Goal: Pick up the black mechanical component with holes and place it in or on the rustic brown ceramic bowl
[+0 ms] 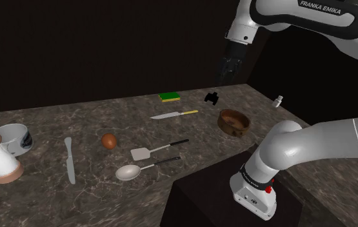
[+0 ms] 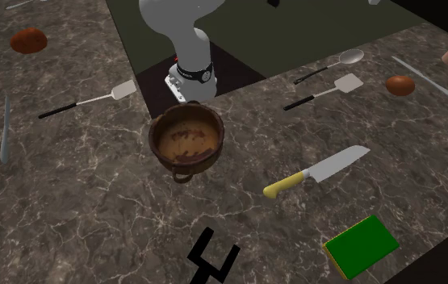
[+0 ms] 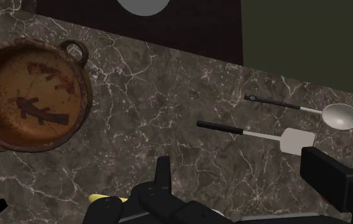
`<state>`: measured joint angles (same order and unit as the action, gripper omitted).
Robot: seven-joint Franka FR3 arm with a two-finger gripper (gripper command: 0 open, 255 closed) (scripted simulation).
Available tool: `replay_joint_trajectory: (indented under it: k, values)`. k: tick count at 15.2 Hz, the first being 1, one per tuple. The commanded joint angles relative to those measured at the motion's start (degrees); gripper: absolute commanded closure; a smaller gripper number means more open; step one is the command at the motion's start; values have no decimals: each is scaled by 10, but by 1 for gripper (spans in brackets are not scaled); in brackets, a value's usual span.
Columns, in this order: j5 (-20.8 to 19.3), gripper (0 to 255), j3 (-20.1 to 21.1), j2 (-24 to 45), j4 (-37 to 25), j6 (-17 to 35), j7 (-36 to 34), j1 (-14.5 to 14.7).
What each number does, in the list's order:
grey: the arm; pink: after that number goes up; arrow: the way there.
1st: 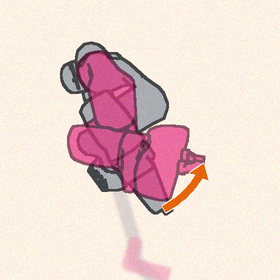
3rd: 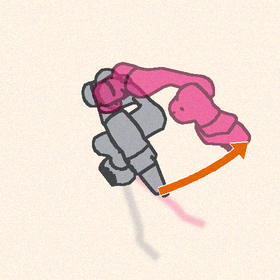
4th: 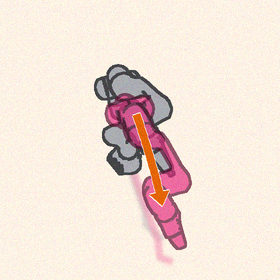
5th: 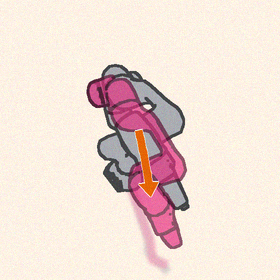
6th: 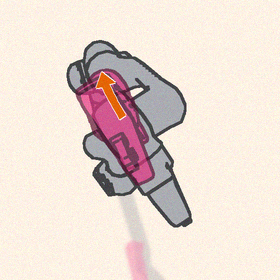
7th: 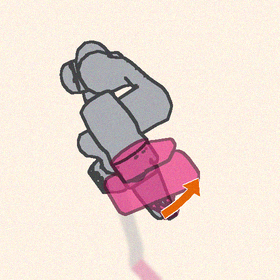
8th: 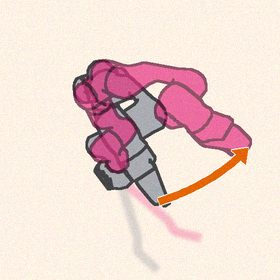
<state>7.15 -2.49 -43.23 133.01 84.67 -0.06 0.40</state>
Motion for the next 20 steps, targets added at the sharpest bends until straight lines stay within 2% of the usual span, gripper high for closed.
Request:
replay_joint_trajectory:
  k: [1, 11, 20]
  values:
    - [0, 0, 0, 0, 0, 0, 0, 0]
    - [-73, 0, -79, 83, 50, 138, 99, -37]
    - [-107, 0, -152, 213, 36, 266, 184, -62]
